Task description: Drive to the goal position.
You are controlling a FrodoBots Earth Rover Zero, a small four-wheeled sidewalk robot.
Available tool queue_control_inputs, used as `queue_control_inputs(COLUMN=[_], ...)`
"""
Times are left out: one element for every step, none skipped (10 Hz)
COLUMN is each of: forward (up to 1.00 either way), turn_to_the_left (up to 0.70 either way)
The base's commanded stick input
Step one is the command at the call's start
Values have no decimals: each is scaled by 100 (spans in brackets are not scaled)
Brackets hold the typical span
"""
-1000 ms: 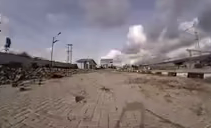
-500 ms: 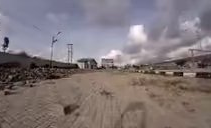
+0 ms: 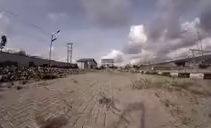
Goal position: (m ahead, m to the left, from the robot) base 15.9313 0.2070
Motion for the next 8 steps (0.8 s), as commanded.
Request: queue_control_inputs(forward=[100, 100, 100, 100, 100, 100, 100, 100], turn_to_the_left=[0, 0, 0, 0, 0, 0, 0, 0])
